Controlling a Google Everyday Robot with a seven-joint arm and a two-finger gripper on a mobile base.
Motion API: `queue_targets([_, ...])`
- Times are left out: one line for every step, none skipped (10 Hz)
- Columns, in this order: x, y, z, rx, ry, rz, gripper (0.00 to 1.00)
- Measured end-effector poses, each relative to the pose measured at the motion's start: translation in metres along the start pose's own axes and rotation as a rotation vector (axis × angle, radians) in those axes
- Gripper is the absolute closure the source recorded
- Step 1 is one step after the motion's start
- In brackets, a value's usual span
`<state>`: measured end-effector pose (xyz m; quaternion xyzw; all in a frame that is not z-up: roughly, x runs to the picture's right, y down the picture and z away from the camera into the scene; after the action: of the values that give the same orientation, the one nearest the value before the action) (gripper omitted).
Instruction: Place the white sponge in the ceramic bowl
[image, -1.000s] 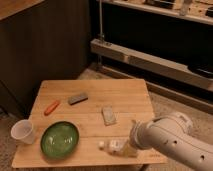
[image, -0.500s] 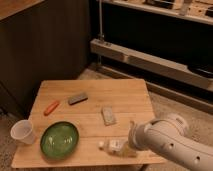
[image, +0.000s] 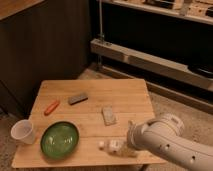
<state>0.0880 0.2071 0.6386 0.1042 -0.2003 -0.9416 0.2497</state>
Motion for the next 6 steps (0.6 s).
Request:
queue_targets([0.008,0.009,0.005,0.012,0.011,0.026,0.2])
queue_targets([0.019,0.025,0.013,0.03,0.025,0.058,0.2])
queue_targets([0.028,0.036,0.019,0.038,0.031,0.08,0.2])
queue_targets([0.037,0.046,0.025,0.042,0.035,0.098,0.2])
queue_targets([0.047,0.057,0.033,0.039,0.032,0.112,0.2])
queue_targets([0.053,0.068,0.04,0.032,0.023,0.123,0.2])
